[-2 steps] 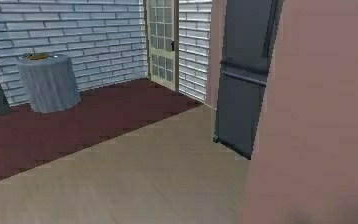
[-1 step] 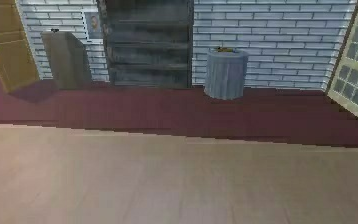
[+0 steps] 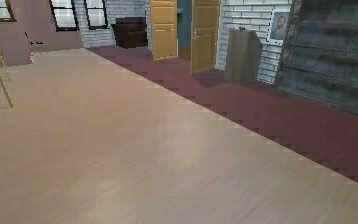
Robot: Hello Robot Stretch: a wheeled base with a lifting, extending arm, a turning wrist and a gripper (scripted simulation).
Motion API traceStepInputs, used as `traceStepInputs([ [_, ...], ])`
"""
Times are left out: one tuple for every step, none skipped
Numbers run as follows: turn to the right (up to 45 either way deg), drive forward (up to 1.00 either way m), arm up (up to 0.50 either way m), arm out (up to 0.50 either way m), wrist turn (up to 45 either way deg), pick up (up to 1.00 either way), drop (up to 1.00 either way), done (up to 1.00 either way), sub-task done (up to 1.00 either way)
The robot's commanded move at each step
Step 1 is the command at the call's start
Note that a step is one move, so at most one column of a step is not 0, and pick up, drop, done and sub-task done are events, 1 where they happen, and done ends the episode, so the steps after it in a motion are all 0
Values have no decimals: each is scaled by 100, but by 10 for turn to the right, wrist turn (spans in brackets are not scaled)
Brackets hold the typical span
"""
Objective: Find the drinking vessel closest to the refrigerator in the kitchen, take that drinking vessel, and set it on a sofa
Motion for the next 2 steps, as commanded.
traceStepInputs([
  [-90, 0, 0, 0, 0, 0, 0, 0, 0],
  [0, 100, 0, 0, 0, 0, 0, 0, 0],
])
